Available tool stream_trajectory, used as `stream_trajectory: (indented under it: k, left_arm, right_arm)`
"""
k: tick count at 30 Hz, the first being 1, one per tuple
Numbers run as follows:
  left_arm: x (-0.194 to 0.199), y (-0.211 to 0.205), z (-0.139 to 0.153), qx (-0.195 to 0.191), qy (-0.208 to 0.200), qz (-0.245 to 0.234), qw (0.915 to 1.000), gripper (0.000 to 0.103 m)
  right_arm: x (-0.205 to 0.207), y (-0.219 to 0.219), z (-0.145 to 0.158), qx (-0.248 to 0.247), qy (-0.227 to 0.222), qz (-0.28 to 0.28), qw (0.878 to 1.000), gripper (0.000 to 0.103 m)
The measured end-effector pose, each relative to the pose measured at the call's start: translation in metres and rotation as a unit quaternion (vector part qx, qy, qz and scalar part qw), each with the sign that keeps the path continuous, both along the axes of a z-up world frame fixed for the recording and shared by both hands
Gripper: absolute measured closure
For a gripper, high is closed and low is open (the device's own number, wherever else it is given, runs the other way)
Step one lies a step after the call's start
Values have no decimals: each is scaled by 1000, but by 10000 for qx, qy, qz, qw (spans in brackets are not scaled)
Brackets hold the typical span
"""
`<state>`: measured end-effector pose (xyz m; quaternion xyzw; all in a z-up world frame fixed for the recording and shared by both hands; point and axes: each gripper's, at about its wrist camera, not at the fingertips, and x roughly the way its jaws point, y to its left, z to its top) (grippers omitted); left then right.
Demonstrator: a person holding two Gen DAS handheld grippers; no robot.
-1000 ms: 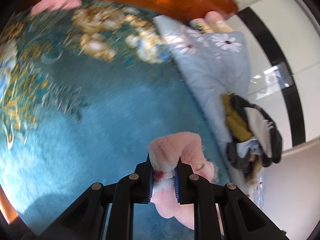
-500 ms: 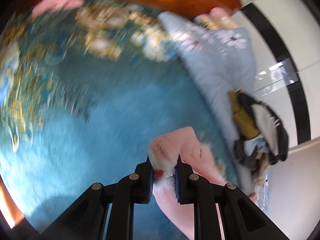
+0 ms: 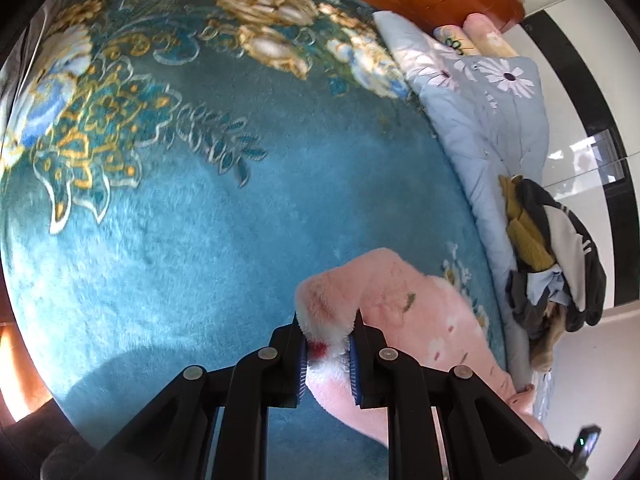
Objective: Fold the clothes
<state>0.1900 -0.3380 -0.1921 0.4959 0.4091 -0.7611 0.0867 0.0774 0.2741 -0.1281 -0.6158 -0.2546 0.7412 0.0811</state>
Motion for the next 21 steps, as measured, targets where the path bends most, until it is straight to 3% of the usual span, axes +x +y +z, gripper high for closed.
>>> stream_trajectory:
  k: [5,7,9,11,15,17,21]
  left_arm:
    - [10,-2,-16,154,-63,188,9997,85]
    - [11,-2,-18,120,-91,170,9997,84]
    - [9,-1,-19,94,-96,169,9998,84]
    - [8,0,-19,78,-97,177,9998,84]
    - [6,2,-23,45,-117,169,9998,83]
    - [8,4,-23,42,-139,152,9998,83]
    - [10,7,-23,36,-184,118,9998,83]
  right_arm:
    - [-42,-10,-42,64,-205,-137,9997,97]
    - [-47,-9,-45,-7,-238,-157,9996,91]
    - [-44,-6,-37,-91,-170,-126,9997,68]
    - [-35,-3,-16,-305,126,-56,9994,59]
    - [4,-8,22,-942,644,125,9934,52]
    - [33,-26,12,-1247,273,611,9899,49]
    - [79,-69,-56,-962,-782,1738,9769,49]
